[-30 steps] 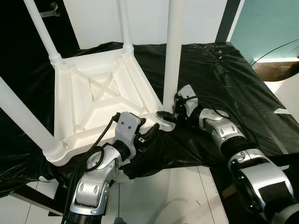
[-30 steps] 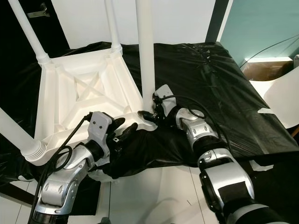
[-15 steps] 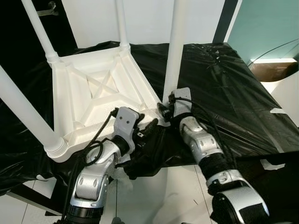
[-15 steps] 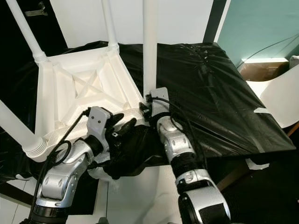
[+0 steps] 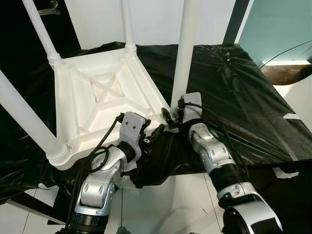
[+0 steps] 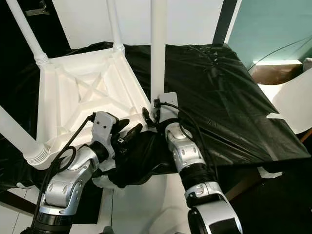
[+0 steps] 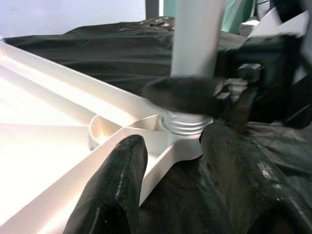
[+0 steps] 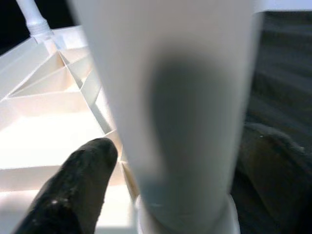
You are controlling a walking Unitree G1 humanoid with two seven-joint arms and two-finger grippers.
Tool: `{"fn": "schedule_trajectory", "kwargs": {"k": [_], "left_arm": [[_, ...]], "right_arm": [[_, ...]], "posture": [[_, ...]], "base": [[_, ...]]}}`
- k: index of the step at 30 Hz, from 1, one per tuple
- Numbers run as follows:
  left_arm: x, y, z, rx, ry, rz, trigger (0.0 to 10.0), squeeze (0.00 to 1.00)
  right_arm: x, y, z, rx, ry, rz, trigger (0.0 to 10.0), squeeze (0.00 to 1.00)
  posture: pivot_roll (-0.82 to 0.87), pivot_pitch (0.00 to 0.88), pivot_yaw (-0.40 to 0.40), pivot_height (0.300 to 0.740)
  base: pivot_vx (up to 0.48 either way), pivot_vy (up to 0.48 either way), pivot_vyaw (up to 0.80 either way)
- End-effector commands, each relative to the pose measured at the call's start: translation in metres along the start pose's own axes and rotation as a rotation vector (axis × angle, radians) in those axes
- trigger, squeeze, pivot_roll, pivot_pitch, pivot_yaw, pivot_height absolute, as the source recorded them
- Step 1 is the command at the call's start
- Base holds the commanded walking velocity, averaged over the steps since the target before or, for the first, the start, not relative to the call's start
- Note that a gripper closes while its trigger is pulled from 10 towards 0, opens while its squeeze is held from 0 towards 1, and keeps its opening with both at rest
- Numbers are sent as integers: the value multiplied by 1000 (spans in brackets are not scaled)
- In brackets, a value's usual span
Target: Building children table
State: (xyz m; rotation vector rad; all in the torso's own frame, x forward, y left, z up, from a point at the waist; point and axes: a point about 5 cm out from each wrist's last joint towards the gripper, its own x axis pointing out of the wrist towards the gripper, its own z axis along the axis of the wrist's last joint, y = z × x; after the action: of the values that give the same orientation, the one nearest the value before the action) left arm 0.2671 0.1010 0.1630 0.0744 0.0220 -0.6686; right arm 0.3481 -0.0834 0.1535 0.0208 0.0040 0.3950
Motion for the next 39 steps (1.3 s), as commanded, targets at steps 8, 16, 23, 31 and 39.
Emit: {"fn": "schedule_trajectory", "kwargs": {"k": [8,16,23,31,39], "left_arm": [[-2,-2,1,4,-4,8,10000,0],[-2,-1,3,3,-4,7,10000,0],[-3,3,4,18,19,19,10000,0],[-11,-1,3,-2,-2,18,10000,0],[-12,0,2,3,11,25,10000,0]], "right_arm": [[-10,-22,-2,-65,21,255,10000,0],[5,-26,6,-206,80,496,10000,0],[15,-21,10,-285,130,590,10000,0],[14,-21,2,-278,176,635,0,0],[14,-18,-9,-208,185,539,0,0]], "posture": [[59,5,-34,740],[79,53,-48,740],[93,71,-53,740],[108,46,-79,740],[103,66,-69,740]], "base": [[0,0,0],[0,0,0],[0,0,0],[0,0,0],[0,0,0]]}}
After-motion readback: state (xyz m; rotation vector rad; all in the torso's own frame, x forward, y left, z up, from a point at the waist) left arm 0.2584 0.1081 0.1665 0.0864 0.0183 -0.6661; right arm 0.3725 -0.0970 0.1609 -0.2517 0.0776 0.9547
